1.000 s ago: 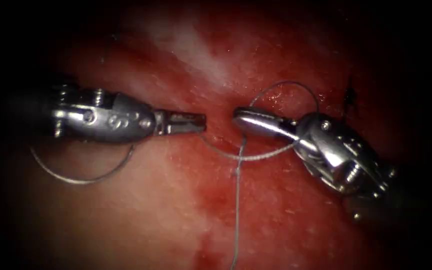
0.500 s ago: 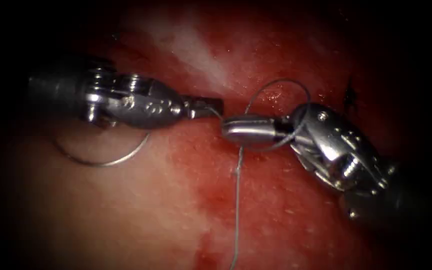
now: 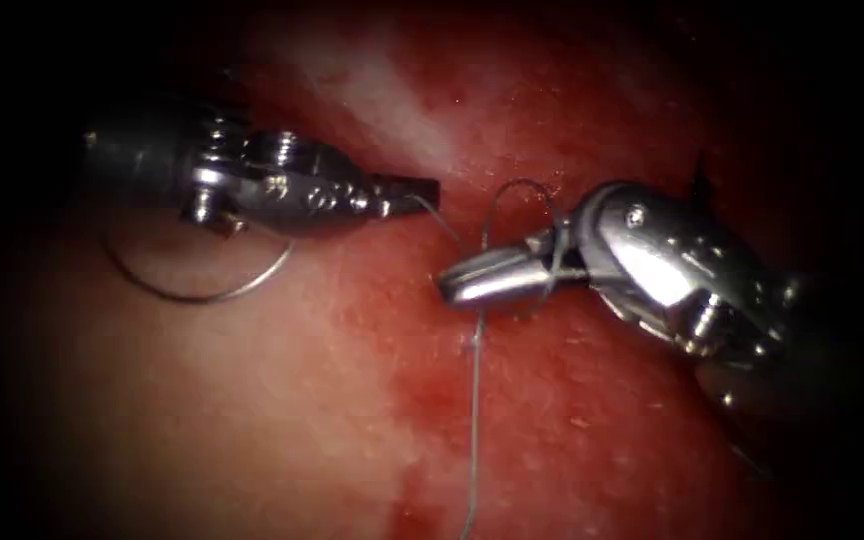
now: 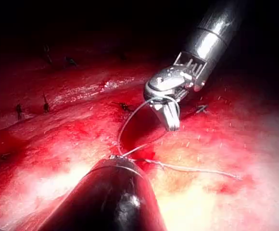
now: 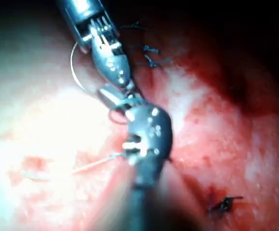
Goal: Wound Closure
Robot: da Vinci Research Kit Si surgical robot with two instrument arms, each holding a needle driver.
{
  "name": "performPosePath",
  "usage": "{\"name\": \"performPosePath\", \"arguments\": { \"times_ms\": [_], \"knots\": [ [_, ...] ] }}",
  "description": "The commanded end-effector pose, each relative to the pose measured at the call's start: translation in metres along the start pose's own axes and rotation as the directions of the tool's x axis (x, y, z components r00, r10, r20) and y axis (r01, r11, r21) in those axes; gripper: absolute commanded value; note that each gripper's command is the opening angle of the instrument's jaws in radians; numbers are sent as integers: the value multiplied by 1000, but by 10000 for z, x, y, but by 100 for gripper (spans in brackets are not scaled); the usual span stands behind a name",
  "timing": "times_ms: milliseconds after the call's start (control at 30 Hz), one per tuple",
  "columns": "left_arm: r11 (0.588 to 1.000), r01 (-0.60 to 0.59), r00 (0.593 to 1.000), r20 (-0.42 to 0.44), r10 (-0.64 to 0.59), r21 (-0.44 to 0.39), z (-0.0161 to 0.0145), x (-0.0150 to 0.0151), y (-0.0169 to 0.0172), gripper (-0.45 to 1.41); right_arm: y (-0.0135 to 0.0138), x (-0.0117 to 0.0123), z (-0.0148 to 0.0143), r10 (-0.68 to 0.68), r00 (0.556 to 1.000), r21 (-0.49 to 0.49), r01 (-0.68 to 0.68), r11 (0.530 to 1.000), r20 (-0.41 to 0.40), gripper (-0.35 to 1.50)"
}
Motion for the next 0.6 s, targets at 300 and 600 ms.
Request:
{"name": "performPosePath", "arguments": {
  "times_ms": [300,600],
  "knots": [
    [1000,-2,1000,7,2,3,6,3,1,-45,-4,-12,17,-95,989,203,70,977,115,0],
    [1000,-8,1000,9,8,2,2,-3,2,-45,-21,-25,33,-182,954,350,90,932,240,22]
  ]
}}
